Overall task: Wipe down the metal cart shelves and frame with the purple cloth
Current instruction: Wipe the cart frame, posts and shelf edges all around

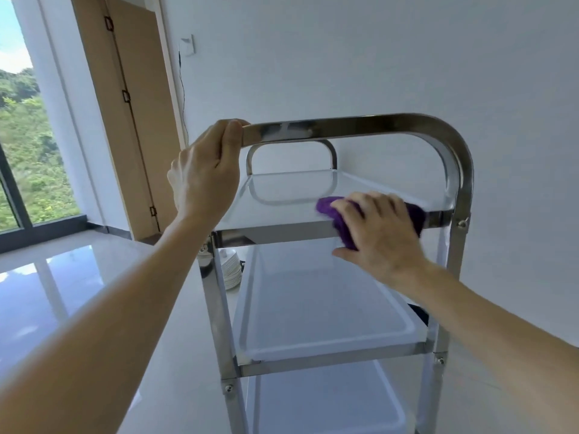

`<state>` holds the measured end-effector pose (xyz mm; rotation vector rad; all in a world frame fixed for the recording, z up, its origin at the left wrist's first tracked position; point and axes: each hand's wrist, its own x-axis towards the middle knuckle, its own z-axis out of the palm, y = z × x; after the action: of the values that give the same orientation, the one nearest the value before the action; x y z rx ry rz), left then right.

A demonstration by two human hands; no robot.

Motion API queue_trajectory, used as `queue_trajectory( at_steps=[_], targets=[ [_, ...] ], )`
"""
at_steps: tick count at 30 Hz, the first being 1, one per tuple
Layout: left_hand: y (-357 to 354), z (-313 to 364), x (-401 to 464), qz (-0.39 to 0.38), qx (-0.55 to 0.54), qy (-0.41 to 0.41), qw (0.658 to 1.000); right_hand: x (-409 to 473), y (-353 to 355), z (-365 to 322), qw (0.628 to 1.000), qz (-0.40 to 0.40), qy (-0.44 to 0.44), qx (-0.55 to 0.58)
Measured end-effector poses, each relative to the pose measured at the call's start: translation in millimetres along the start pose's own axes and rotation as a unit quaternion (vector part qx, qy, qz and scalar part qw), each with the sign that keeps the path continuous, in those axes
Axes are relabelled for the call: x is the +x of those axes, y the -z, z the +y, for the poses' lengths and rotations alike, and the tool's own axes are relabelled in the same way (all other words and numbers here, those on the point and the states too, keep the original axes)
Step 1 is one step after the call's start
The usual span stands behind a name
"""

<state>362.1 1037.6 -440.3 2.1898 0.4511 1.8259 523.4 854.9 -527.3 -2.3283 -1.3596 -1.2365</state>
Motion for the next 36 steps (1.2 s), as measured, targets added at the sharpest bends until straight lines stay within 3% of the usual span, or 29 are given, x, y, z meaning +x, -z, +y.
queue_trajectory(
  at_steps=[7,11,18,25,30,32,34,36],
  targets=[
    [9,-11,0,-0.016,-0.006,0.001,1.000,32,-6,-84,0.996,0.014,0.091,0.019],
    [14,-18,1,-0.017,-0.016,0.001,1.000,23,-6,-50,0.994,0.036,0.100,0.018],
    [10,-14,1,-0.012,-0.007,-0.006,1.000,-21,-3,32,0.998,0.069,-0.007,0.006],
    [11,-16,1,-0.008,0.000,-0.005,1.000,-69,-19,7,0.982,0.166,0.058,0.068],
    [11,-20,3,-0.011,0.008,-0.020,1.000,-121,-54,2,0.993,0.040,0.060,0.091],
    [12,-20,2,-0.010,0.008,-0.022,1.000,-136,-70,0,0.990,-0.113,0.043,0.072],
    [14,-18,1,-0.013,0.002,-0.024,1.000,-153,-90,-7,0.956,-0.278,-0.004,0.093],
    [19,-17,0,-0.033,-0.028,-0.027,0.999,-164,-107,-13,0.937,-0.329,-0.043,0.110]
  ],
)
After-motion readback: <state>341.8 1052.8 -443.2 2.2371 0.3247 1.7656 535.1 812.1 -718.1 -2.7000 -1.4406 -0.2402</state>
